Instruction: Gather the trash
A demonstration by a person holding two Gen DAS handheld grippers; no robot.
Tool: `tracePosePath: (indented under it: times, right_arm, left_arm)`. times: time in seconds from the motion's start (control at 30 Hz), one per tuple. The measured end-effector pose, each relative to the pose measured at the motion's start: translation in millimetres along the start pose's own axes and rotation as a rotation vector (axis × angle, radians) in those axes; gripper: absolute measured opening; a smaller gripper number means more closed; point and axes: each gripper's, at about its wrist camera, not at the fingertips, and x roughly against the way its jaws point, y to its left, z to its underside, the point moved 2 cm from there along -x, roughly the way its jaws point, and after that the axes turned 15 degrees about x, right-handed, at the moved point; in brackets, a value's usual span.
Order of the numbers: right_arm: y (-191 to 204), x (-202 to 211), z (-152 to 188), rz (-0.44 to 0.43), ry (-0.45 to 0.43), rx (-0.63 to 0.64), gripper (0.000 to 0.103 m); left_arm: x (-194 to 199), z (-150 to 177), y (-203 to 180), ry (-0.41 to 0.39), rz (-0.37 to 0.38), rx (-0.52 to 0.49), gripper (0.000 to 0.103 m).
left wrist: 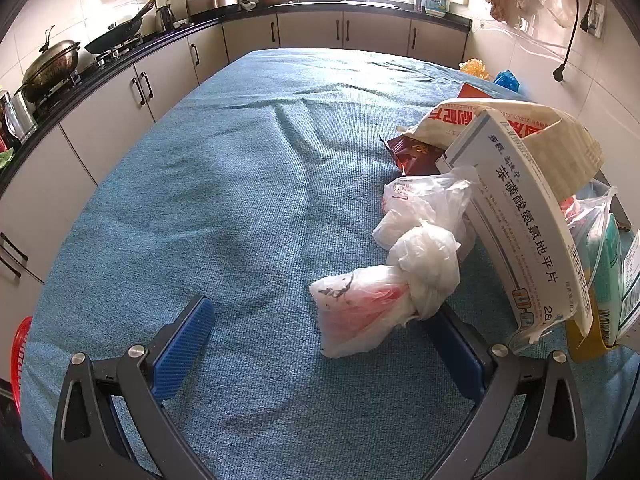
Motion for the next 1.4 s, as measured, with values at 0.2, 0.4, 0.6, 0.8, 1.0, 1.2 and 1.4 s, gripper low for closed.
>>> tracePosePath:
  times: [0.2, 0.4, 0.6, 0.8, 1.0, 1.2, 1.4]
  right_arm:
    - [0, 1, 2, 0.0, -0.001, 0.0, 0.103]
    - [0, 1, 2, 0.0, -0.002, 0.0, 0.103]
    - [-1, 2, 3, -0.001, -0.001, -0.001, 0.103]
    - [1, 4, 2, -0.002, 0.056, -0.025, 0.103]
    - [5, 16, 17, 0.005, 0.062, -0.03, 0.103]
    - [-3, 38, 36, -0.018, 0.061, -0.108, 0.103]
    - [-8, 72, 55, -0.07, -0.005, -0.226, 0.103]
  left_arm:
    - [-2, -4, 1, 0.001, 0.0, 0.0, 0.103]
    - [-1, -2, -1, 0.0, 0.0, -0.001, 0.103]
    - [-1, -4, 1, 0.001, 0.001, 0.0, 0.103]
    - [-2, -4, 2, 0.001, -0.001, -0.001, 0.103]
    - [5, -6, 12, 0.027, 0.086, -0.002, 0.103]
    - [49, 0, 42, -0.051, 0.111, 0.068, 0.103]
    - [99, 11, 65, -0.187, 0.033, 0.05, 0.103]
